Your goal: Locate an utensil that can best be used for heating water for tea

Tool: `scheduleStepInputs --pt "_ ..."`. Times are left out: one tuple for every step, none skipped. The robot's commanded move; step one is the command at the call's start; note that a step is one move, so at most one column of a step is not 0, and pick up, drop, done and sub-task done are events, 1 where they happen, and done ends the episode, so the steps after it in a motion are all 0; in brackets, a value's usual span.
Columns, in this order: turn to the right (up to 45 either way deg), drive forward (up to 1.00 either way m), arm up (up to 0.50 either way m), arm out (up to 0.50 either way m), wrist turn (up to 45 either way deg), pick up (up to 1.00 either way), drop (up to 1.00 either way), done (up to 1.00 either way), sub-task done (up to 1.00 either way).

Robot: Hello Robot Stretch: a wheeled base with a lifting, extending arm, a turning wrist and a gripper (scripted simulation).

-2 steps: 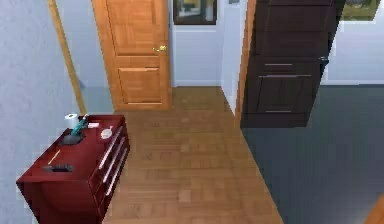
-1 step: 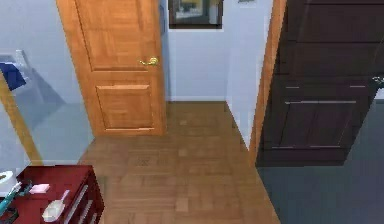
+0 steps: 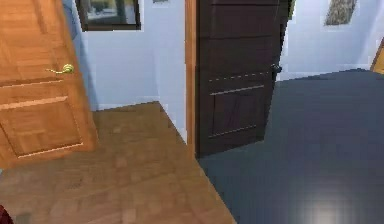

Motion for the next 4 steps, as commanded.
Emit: scheduleStepInputs --pt "0.0 0.65 0.0 0.0 0.0 0.0 0.0 0.0 0.0" --pt "45.0 0.0 0.0 0.0 0.0 0.0 0.0 0.0 0.0" --pt "15.0 0.0 0.0 0.0 0.0 0.0 0.0 0.0 0.0" --pt "0.0 1.0 0.0 0.0 0.0 0.0 0.0 0.0 0.0"
